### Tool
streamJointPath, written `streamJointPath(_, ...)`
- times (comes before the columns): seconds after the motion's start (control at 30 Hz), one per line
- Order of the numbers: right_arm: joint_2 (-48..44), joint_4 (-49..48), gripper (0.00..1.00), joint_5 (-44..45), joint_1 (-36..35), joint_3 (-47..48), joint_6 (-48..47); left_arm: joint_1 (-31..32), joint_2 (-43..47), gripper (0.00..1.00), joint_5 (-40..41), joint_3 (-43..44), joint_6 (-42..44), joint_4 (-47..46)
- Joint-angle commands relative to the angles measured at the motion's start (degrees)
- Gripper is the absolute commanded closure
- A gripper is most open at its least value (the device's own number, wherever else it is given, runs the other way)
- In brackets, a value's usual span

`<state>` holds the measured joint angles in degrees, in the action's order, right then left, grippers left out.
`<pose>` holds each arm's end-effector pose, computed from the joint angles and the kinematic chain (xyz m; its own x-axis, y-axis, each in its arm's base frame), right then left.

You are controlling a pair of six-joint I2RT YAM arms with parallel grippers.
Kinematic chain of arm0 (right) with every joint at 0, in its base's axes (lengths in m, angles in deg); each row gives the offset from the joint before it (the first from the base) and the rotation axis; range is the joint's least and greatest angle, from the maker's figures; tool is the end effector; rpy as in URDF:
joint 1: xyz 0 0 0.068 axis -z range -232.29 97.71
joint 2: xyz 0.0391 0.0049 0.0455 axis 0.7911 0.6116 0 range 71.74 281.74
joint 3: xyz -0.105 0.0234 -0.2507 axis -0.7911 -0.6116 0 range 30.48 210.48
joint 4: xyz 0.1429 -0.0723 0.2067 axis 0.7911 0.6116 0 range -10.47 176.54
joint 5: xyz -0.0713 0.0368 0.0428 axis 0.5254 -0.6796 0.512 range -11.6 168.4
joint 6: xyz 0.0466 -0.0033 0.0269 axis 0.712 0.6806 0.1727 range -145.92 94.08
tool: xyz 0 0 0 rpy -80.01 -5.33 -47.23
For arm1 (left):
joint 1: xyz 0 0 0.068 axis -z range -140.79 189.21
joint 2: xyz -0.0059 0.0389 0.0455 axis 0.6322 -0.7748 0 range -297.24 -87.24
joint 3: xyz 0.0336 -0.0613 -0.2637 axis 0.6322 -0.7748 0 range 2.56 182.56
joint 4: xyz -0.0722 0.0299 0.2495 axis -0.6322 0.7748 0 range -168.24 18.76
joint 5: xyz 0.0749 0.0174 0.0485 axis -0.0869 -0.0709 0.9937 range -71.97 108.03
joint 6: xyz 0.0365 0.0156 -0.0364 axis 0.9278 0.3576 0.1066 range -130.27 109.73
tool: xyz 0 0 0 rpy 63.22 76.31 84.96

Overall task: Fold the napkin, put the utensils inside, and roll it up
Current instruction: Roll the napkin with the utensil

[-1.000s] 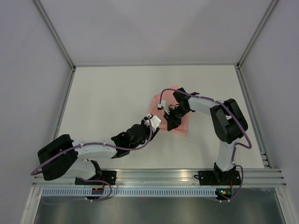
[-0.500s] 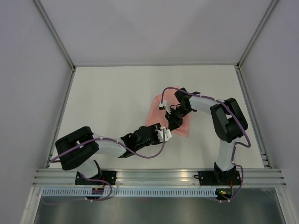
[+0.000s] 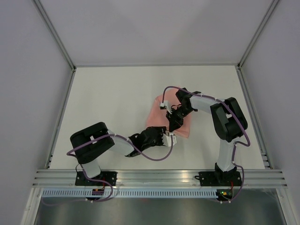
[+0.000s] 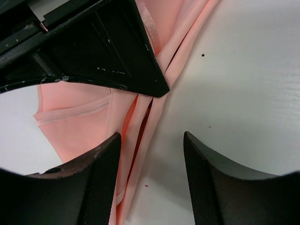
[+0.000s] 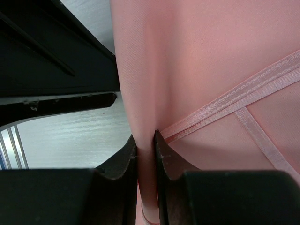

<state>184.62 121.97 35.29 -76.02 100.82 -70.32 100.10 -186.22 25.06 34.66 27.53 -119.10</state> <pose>0.3130 0.1642 0.1357 -0.4075 -0.7372 -0.5390 -0.8872 0.1797 0.4249 0.1551 -0.2694 0.1246 0.3300 0.6577 -0.6772 0.7737 0.2226 0.5932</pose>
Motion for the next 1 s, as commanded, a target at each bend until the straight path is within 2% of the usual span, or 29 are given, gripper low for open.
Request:
streamJointPath(0.0,6.1,2.9,0.87,11.9,0.4,-3.8,-4.3,0.0,-1.9,0.39,0.6,2.6,7.1,-3.5)
streamJointPath(0.17,6.7,3.2,0.88,11.6,0.6,-3.5,-4.4,-0.8,-3.7,0.39,0.2,4.7,7.7,-0.3)
streamJointPath(0.43,7.4,3.9,0.89,11.6,0.9,-3.1,-4.9,-0.9,-2.6,0.39,1.8,3.2,9.0,-2.3)
streamJointPath(0.5,7.4,3.9,0.89,11.6,0.9,-3.0,-4.9,-0.8,-2.4,0.38,2.6,2.1,10.3,-5.8)
streamJointPath(0.83,8.2,4.7,0.89,11.6,1.0,-2.2,-4.9,-1.0,-2.8,0.34,2.5,1.8,11.6,-6.8)
streamJointPath(0.97,8.3,4.8,0.89,11.6,1.0,-2.1,-4.9,-1.4,-4.0,0.30,1.9,3.1,11.9,-3.8)
